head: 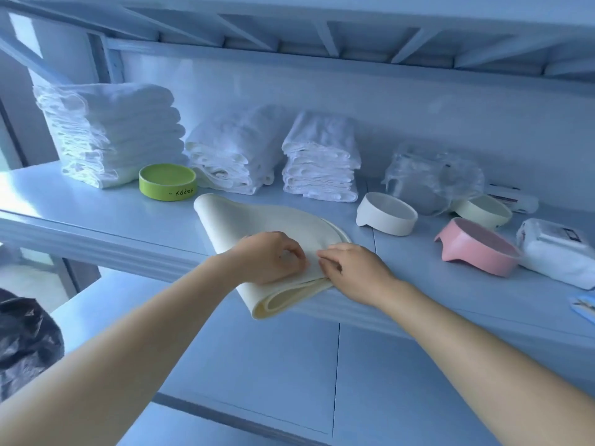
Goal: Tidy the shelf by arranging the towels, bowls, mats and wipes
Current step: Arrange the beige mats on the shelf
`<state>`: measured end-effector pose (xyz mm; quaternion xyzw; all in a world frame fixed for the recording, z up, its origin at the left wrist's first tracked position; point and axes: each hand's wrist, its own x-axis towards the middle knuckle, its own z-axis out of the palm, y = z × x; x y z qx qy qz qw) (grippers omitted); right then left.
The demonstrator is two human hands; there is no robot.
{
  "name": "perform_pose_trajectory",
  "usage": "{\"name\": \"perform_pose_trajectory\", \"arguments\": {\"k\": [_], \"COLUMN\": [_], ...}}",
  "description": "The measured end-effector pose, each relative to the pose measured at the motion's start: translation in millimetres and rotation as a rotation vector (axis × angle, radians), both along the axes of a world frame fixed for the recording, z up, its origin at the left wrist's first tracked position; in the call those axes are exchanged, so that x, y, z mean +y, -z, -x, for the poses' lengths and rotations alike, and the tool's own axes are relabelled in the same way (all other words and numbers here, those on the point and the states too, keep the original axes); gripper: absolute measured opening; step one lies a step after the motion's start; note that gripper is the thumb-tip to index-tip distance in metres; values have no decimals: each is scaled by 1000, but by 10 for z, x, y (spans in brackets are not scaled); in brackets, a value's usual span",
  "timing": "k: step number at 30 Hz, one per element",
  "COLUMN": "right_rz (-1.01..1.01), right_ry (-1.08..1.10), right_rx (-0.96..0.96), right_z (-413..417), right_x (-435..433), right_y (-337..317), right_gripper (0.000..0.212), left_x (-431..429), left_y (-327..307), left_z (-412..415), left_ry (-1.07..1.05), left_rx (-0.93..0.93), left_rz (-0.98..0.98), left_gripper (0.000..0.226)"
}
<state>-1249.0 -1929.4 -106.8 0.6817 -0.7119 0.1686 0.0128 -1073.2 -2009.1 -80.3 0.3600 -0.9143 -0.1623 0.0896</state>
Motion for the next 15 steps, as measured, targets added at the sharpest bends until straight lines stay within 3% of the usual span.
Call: {"name": "perform_pose_trajectory", "arguments": {"k": [8,12,15], "right_rz": [-52,-98,-39], "right_ry": [-239,-269,-295], "right_rx": [-96,-165,-119], "right_z": [124,192,184], "right_x": [194,196,168], "right_y": [-16,-25,-20], "right_gripper": [41,63,62], "left_x": [464,580,641], "left_y": [126,167,192], "left_z": [-27,-73,-80], "left_ry": [-59,-104,-131], "left_rx": [-147,-149,-161], "left_rz": [156,218,380], "left_gripper": [72,67,64]}}
